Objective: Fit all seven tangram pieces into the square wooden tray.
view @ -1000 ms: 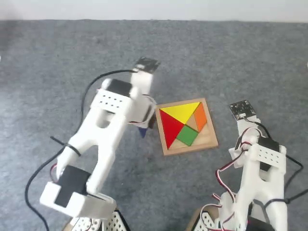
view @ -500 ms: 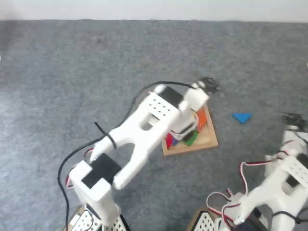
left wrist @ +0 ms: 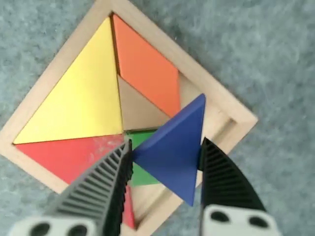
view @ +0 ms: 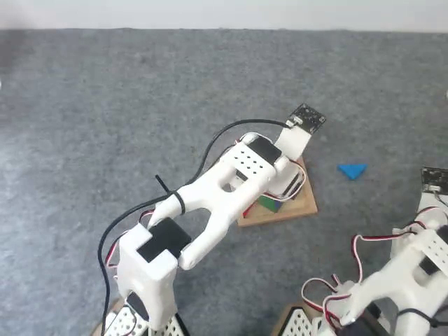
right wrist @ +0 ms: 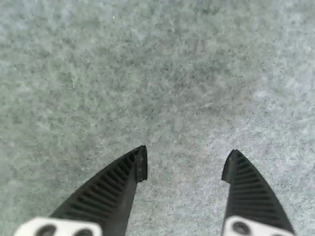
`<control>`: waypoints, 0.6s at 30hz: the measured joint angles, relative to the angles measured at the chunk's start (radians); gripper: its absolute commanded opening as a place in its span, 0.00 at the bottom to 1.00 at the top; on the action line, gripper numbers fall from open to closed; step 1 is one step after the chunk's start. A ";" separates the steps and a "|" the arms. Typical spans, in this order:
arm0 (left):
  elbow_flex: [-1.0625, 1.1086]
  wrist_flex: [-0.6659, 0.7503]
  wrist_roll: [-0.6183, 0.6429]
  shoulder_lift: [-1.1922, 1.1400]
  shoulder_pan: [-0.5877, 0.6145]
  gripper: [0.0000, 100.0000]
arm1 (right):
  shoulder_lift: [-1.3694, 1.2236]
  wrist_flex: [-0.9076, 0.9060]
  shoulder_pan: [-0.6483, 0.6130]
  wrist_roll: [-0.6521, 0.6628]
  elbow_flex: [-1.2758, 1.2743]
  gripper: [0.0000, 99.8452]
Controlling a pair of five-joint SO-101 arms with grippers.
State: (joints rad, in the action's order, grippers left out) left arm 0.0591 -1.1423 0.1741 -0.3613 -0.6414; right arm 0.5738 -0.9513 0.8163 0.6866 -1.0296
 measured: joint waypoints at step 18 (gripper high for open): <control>-0.150 -0.114 0.264 -0.066 0.049 0.25 | 0.000 0.000 -0.017 0.002 0.000 0.27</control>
State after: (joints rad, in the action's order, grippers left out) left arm -0.0913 -1.2559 0.4381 -0.4273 -0.5923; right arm 0.5738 -0.9513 0.7994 0.6882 -1.0296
